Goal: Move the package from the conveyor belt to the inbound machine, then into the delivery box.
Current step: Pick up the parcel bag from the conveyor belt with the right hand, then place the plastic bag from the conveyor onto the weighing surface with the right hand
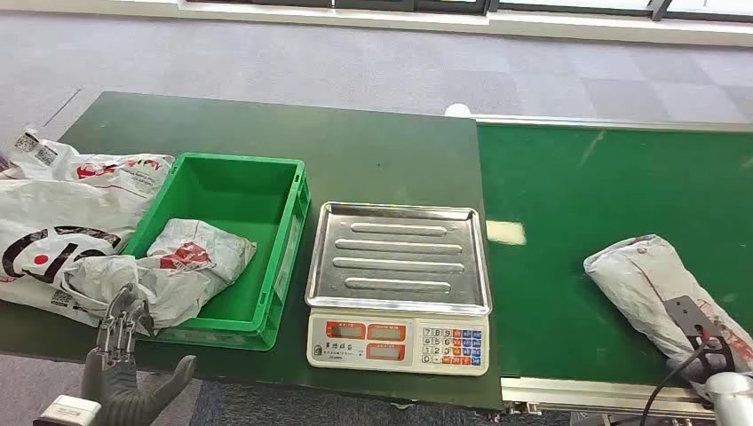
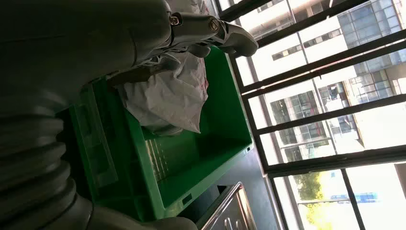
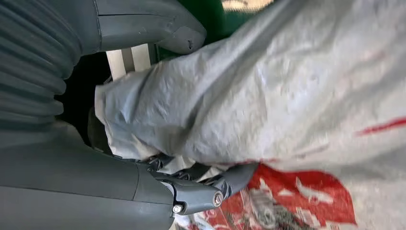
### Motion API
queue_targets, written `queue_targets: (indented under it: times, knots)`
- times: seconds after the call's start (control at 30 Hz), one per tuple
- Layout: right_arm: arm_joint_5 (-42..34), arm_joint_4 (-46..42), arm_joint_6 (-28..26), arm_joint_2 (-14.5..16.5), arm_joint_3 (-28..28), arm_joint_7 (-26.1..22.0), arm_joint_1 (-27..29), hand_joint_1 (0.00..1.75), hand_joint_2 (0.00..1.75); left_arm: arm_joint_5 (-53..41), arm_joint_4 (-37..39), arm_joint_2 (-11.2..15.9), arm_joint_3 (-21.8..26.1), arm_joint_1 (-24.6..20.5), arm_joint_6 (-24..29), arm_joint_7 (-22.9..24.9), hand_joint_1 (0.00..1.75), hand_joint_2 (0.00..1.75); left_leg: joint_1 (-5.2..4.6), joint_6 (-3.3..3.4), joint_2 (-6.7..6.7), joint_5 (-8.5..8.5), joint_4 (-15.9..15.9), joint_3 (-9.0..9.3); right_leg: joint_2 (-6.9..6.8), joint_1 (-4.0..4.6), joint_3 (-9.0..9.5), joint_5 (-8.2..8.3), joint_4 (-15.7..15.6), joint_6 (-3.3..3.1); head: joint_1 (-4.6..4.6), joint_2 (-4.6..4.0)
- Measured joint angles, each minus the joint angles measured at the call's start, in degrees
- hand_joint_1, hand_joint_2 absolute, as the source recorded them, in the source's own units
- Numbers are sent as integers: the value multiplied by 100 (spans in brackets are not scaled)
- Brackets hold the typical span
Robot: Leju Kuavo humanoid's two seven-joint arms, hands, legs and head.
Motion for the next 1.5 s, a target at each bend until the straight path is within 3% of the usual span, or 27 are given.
queue_targets:
  times: [0.5, 0.6, 0.73, 0.83, 1.07, 1.5]
  knots:
    - [-303, 48, -339, -32, 48, -294, -16, 175, 175, -108, -32, -135, 39, -1, -222, 37, 0, 175, 17, -2, 2, -1, 1, 1, 1, 19, 3, 1, 0, -5, 0, 0]
    - [-509, -5, -1079, 4, 47, -659, 16, 175, 175, -119, -63, -196, 80, -4, -249, 49, 0, 175, 11, 0, 0, 1, 0, -16, -1, 13, 3, 4, 3, -4, 0, 0]
    - [-1086, -562, -3106, 205, -22, -1613, 94, 175, 175, -177, -176, -361, 148, 13, -156, 69, 0, 175, -9, 3, 0, 9, -1, -40, 0, -6, -19, 10, 16, -2, 0, 0]
    - [-1534, -1333, -3962, 352, -51, -2224, 169, 175, 175, -186, -210, -444, 152, 20, 41, 1, 0, 175, -11, 2, -1, 14, 0, -34, 1, -7, -27, 13, 20, -4, 1, 0]
    - [-1490, -2967, -4194, 483, 443, -2122, 268, 175, 175, -103, -203, -456, 145, 1, 301, -135, 0, 175, -9, -2, -5, 16, -3, -39, -3, -5, -45, 8, 28, -11, 0, 0]
    - [-1547, -3643, -4251, 551, 633, -2122, 384, 175, 175, -87, -188, -454, 144, 2, 310, -138, 0, 175, -10, -2, -6, 16, -4, -46, -5, -6, -51, 7, 31, -12, 0, 0]
